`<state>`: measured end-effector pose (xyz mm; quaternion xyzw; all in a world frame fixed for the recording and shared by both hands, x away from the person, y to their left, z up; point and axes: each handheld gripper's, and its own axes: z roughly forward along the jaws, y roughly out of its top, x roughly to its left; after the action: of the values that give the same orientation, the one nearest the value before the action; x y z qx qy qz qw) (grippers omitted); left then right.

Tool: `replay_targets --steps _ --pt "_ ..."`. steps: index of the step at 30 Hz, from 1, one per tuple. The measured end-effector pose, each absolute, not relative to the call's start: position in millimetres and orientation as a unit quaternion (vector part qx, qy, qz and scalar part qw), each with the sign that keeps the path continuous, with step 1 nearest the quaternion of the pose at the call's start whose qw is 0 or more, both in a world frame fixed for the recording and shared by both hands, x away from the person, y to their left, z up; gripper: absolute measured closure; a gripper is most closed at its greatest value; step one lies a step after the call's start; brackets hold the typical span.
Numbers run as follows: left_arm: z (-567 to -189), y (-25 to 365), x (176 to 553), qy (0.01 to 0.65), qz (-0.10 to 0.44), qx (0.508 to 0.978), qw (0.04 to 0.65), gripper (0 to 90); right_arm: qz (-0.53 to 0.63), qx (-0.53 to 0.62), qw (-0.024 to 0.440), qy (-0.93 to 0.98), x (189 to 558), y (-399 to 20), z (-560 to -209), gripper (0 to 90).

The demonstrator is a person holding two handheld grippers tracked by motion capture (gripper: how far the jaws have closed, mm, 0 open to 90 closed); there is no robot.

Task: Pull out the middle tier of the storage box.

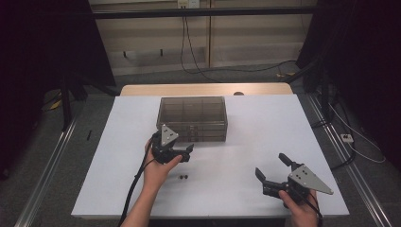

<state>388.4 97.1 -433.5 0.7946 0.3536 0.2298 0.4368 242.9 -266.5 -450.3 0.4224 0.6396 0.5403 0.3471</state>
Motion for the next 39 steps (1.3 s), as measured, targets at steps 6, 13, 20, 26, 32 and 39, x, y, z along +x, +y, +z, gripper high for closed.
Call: replay_targets --steps 6,13,20,26,32,39 --pt "-434.5 92.9 389.3 0.374 0.235 0.786 0.433 10.0 0.541 0.422 0.347 0.64 242.8 -266.6 -450.1 3.9" --pt "-435.8 89.5 389.3 0.389 0.239 0.78 0.428 10.0 0.542 0.423 0.346 0.639 242.7 -266.5 -449.9 3.9" --pt "-437.4 87.2 389.2 0.413 0.251 0.769 0.419 10.0 0.543 0.422 0.346 0.638 242.6 -266.6 -449.6 3.9" --pt "-437.7 86.5 389.2 0.426 0.255 0.762 0.417 10.1 0.543 0.421 0.347 0.639 242.6 -266.5 -449.8 4.0" --pt "-437.2 83.7 388.0 0.414 0.274 0.77 0.4 11.8 0.542 0.421 0.347 0.64 242.6 -266.2 -449.9 4.0" --pt "-435.2 80.1 385.0 0.397 0.312 0.777 0.375 16.5 0.543 0.421 0.345 0.64 242.4 -265.4 -449.9 4.0"
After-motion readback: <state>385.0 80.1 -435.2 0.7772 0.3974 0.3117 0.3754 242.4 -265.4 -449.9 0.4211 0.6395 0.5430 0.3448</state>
